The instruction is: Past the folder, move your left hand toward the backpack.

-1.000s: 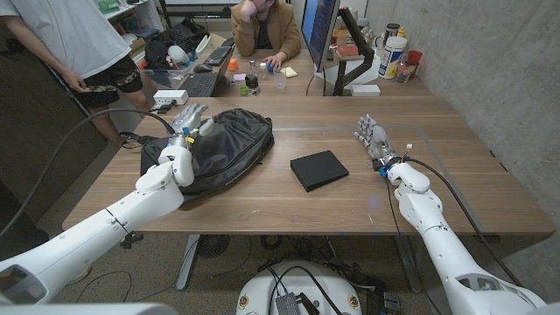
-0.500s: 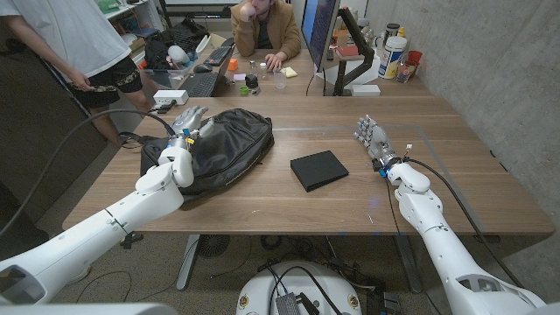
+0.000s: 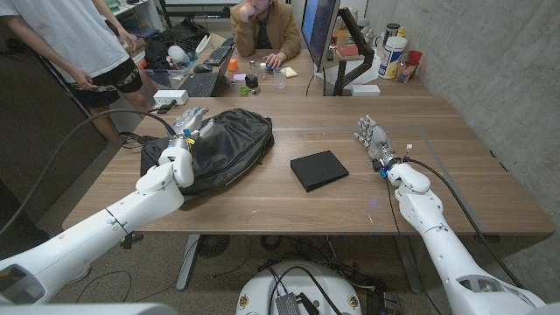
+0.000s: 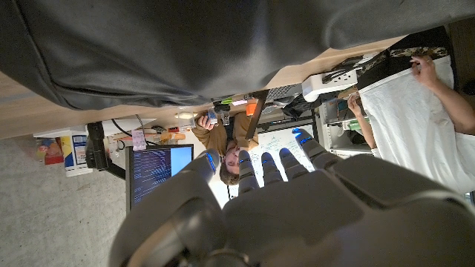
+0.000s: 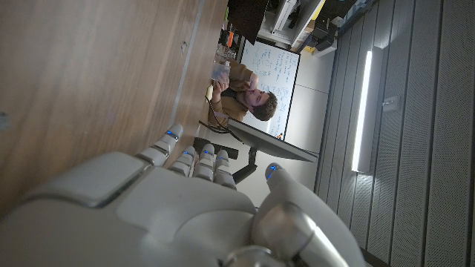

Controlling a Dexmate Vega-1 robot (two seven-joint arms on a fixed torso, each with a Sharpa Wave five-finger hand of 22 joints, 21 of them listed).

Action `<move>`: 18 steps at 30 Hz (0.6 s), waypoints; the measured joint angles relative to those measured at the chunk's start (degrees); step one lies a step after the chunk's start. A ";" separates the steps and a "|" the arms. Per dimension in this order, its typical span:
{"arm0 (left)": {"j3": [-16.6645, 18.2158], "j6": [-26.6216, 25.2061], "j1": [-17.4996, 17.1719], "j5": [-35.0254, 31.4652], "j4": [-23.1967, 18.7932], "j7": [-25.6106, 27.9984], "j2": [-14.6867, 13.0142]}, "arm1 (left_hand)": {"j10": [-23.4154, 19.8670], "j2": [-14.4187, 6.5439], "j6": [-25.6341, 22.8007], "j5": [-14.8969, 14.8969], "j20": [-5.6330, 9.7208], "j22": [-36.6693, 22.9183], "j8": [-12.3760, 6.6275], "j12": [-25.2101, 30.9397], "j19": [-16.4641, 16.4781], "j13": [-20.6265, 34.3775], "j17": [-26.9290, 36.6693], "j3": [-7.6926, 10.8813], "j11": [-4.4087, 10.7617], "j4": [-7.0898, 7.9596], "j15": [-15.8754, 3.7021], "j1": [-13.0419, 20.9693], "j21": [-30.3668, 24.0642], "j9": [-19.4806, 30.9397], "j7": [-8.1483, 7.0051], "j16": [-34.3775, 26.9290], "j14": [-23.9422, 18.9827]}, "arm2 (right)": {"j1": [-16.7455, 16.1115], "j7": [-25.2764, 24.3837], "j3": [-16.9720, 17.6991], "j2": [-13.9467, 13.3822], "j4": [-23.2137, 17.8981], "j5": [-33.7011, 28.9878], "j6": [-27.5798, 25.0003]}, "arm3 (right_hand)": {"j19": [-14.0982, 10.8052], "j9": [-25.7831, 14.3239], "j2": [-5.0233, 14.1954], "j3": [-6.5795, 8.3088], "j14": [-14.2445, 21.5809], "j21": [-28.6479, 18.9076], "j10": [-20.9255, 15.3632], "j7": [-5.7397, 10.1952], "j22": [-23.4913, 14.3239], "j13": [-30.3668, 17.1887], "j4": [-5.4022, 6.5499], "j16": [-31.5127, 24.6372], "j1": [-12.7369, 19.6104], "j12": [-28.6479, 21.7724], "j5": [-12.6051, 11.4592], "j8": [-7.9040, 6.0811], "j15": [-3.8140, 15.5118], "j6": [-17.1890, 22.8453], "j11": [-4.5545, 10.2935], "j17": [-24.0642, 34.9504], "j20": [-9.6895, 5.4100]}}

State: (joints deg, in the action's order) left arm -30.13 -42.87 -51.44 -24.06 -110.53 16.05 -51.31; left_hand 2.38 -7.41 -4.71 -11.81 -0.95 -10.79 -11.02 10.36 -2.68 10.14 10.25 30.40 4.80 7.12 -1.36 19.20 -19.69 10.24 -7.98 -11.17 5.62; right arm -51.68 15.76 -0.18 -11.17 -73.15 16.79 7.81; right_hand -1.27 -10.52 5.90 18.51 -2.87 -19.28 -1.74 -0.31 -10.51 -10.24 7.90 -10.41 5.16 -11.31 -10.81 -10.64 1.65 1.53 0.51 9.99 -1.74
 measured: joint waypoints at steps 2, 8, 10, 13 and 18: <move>-0.09 -0.10 0.07 -0.04 0.04 -0.13 -0.04 | 0.00 0.00 0.00 0.00 0.00 0.00 0.00 0.00 0.00 0.00 0.00 0.00 0.00 0.00 0.00 0.00 0.00 0.00 0.00 0.00 0.00 | -0.01 -0.01 0.00 0.00 0.00 0.00 0.00 | 0.00 0.00 0.00 0.00 0.00 0.00 0.00 0.00 0.00 0.00 0.00 0.00 0.00 0.00 0.00 0.00 0.00 0.00 0.00 0.00 0.00; -0.29 -0.35 0.27 -0.12 0.16 -0.45 -0.16 | 0.00 0.31 0.00 0.00 0.00 0.00 0.00 0.00 0.00 0.00 0.00 -0.46 0.00 0.00 0.00 0.31 0.22 0.00 0.00 0.00 0.00 | -0.01 -0.03 0.00 0.01 0.00 -0.02 0.00 | 0.00 0.00 0.00 0.00 0.00 0.00 0.00 0.00 0.00 0.00 0.00 0.00 0.00 0.00 0.00 0.00 0.00 0.00 0.00 0.00 0.00; -0.38 -0.41 0.30 -0.14 0.19 -0.54 -0.18 | 0.00 0.31 0.00 0.00 0.00 0.00 0.00 0.00 0.00 0.00 0.00 -0.46 0.00 0.00 0.00 0.31 0.22 0.00 0.00 0.00 0.00 | 0.00 -0.05 0.00 0.01 0.00 -0.02 0.00 | 0.00 0.00 0.00 0.00 0.00 0.00 0.00 0.00 0.00 0.00 0.00 0.00 0.00 0.00 0.00 0.00 0.00 0.00 0.00 0.00 0.00; -0.52 -0.57 0.40 -0.15 0.27 -0.81 -0.22 | 0.00 0.31 0.00 0.00 0.00 0.00 0.00 0.00 0.00 0.00 0.00 -0.46 0.00 0.00 0.07 0.31 0.22 0.00 0.00 0.00 0.07 | 0.00 -0.06 0.00 0.02 0.00 -0.03 -0.01 | 0.00 0.00 0.00 0.00 0.00 0.00 0.00 0.00 0.00 0.00 0.00 0.00 0.00 0.00 0.00 0.00 0.00 0.00 0.00 0.00 0.00; -0.69 -0.70 0.52 -0.16 0.35 -1.10 -0.32 | 0.00 0.31 0.00 0.00 0.00 0.00 0.00 0.00 0.00 0.00 0.00 -0.46 0.00 0.00 0.21 0.31 0.22 0.00 0.00 0.00 0.21 | -0.02 -0.09 0.00 0.02 -0.04 -0.04 -0.02 | 0.00 0.00 0.00 0.00 0.00 0.00 0.00 0.00 0.00 0.00 0.00 0.00 0.00 0.00 0.00 0.00 0.00 0.00 0.00 0.00 0.00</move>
State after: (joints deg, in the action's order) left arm -30.81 -43.57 -50.91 -24.22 -110.18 14.95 -51.64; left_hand 2.38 -7.10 -4.71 -11.81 -0.95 -10.78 -11.02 10.36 -2.68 10.14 10.25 29.93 4.80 7.12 -1.16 19.50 -19.47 10.24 -7.98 -11.17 5.83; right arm -51.70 15.67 -0.18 -11.16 -73.19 16.75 7.79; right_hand -1.27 -10.52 5.90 18.51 -2.87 -19.28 -1.74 -0.31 -10.51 -10.25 7.90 -10.41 5.16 -11.31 -10.81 -10.64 1.65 1.53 0.51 9.99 -1.74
